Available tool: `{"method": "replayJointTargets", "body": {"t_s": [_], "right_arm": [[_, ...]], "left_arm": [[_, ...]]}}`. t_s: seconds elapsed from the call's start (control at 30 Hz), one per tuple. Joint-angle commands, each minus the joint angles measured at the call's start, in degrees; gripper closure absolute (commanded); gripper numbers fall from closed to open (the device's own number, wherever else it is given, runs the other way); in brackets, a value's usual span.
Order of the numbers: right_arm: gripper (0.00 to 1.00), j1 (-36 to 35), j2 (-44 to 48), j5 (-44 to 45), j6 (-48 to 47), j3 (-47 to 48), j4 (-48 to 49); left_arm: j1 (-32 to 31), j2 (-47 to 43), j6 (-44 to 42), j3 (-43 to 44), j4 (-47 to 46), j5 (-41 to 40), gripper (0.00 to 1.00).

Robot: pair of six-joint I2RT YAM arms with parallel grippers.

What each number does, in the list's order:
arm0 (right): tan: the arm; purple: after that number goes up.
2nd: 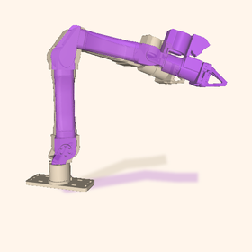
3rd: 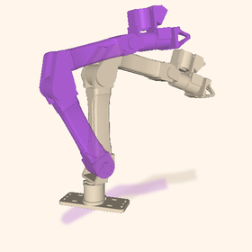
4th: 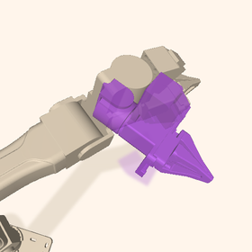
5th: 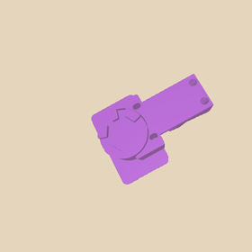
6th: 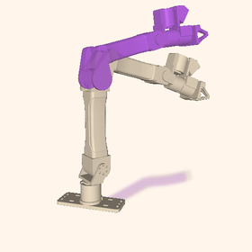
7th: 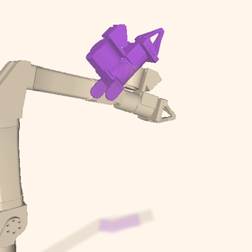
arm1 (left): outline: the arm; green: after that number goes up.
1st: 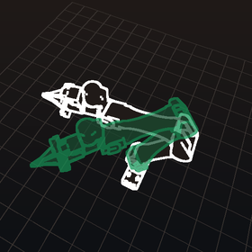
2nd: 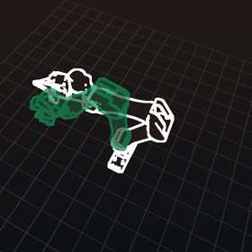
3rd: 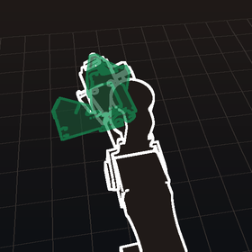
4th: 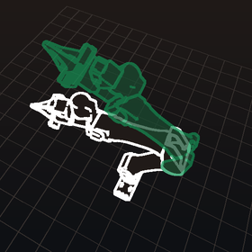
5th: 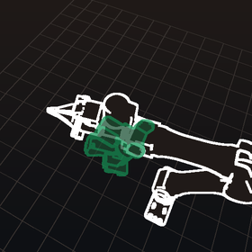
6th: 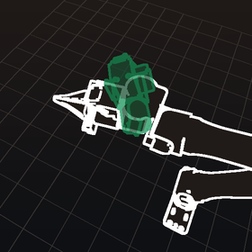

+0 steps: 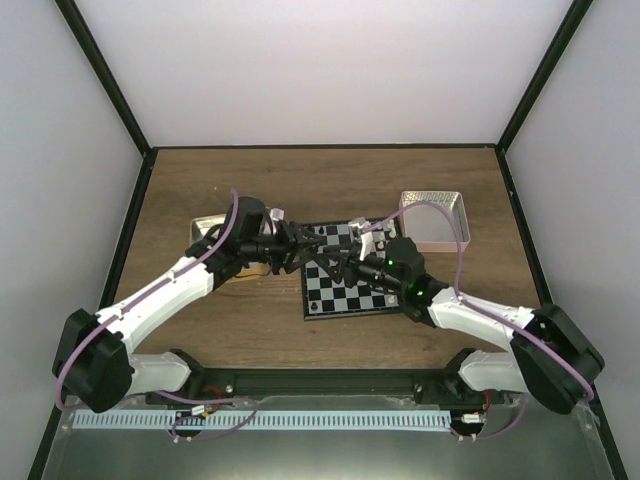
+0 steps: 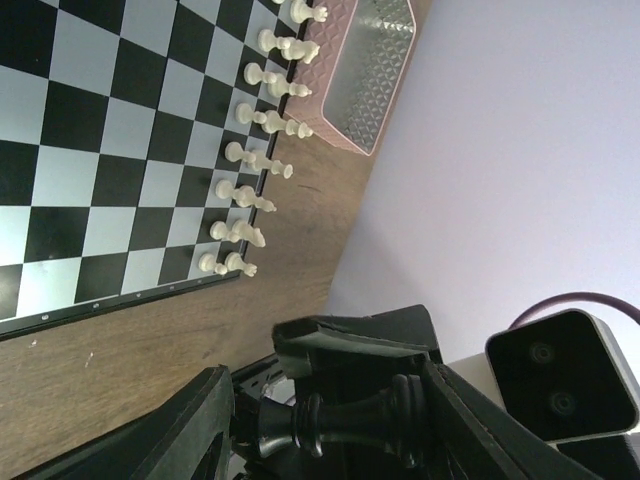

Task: Set up the chess pieces on the board
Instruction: Place the chess piece on the chessboard.

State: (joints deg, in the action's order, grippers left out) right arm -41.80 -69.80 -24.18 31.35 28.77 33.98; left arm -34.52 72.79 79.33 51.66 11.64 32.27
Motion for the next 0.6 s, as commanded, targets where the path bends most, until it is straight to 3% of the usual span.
{"method": "replayJointTargets", "body": {"t_s": [0.0,0.37,0.57], "right_arm": [[0.54,-0.5,-2.0,1.2,1.5,2.6,3.8],[0.69,-0.5,-4.7,1.7,4.1,4.3,6.7],[0.85,-0.5,-6.0,0.5,5.5,4.9,8.0]], "left_arm": [[-0.6,-1.3,3.4,-0.5,-1.5,0.8,0.49],[-1.0,-1.8,4.8,-1.1,-2.8,0.6,0.48],[-1.0,-2.2,7.2,-2.1,-6.2,2.1,0.47]]}}
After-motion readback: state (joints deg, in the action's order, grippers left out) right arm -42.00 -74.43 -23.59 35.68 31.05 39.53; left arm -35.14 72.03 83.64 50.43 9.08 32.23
